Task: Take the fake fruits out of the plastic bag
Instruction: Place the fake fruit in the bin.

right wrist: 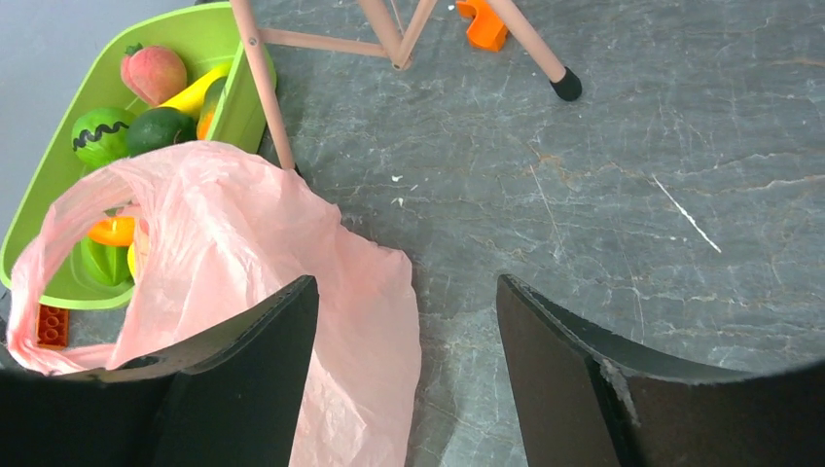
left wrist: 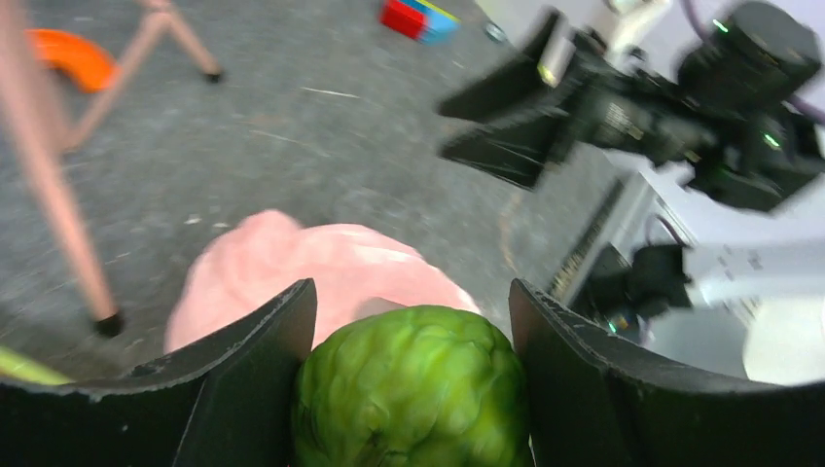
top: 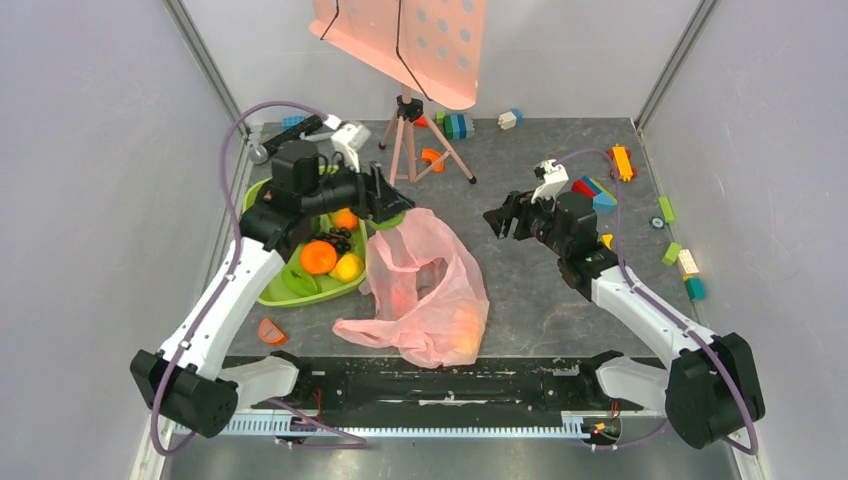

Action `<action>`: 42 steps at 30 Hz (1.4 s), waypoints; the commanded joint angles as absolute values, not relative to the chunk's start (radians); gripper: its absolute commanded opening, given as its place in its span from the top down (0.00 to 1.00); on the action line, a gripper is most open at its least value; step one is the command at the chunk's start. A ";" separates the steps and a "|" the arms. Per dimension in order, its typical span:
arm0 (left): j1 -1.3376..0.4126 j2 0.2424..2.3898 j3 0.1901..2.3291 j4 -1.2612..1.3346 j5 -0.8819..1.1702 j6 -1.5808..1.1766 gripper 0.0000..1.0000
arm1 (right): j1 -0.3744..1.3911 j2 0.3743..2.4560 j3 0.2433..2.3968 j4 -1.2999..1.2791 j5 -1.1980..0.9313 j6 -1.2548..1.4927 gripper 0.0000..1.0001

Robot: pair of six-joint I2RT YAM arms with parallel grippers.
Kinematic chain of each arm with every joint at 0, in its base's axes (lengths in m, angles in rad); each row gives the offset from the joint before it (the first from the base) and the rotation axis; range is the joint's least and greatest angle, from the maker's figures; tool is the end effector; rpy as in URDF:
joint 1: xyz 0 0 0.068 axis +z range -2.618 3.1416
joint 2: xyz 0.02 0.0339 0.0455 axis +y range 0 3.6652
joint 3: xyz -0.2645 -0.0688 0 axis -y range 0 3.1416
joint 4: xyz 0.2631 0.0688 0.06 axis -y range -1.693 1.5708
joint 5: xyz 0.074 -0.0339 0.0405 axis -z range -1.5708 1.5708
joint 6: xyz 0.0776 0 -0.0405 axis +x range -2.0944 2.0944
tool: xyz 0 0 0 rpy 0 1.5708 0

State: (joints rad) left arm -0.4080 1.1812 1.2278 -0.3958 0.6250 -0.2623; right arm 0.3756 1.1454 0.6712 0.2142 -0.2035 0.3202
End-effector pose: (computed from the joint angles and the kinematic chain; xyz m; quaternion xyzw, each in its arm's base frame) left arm 0.2649 -0.1640 0.3835 0.2326 0.7646 -0.4173 0.4325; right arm 0.2894 0.1310 0.2491 -0.0837 0.7867 0.2824 0.5425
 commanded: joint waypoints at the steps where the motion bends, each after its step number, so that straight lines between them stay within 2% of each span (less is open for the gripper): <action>1: -0.274 1.121 1.152 -0.339 0.462 -0.340 0.42 | 0.371 1.114 0.681 0.157 -0.186 0.286 0.29; 5: -0.147 1.088 1.074 -0.345 0.300 -0.318 0.41 | 0.370 1.096 0.674 0.120 -0.179 0.277 0.29; 9: -0.108 1.133 1.057 -0.330 0.083 -0.271 0.41 | 0.371 1.074 0.650 0.108 -0.187 0.281 0.29; 17: -0.105 1.405 1.084 -0.157 -0.194 -0.290 0.39 | 0.371 1.006 0.584 0.088 -0.212 0.290 0.28; 24: -0.097 1.603 1.168 -0.089 -0.310 -0.251 0.37 | 0.371 0.931 0.540 0.040 -0.213 0.277 0.28; 30: -0.093 1.714 1.231 -0.079 -0.323 -0.226 0.30 | 0.371 0.916 0.528 0.028 -0.242 0.279 0.27; 42: -0.071 1.781 1.259 -0.129 -0.314 -0.236 0.04 | 0.371 0.887 0.551 -0.037 -0.231 0.255 0.25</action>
State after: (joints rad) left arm -0.0807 1.7821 1.2240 -0.1432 -0.2905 -0.2581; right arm 0.3756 0.9115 0.5346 -0.0200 -0.2302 0.2760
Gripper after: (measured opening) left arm 0.922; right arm 0.743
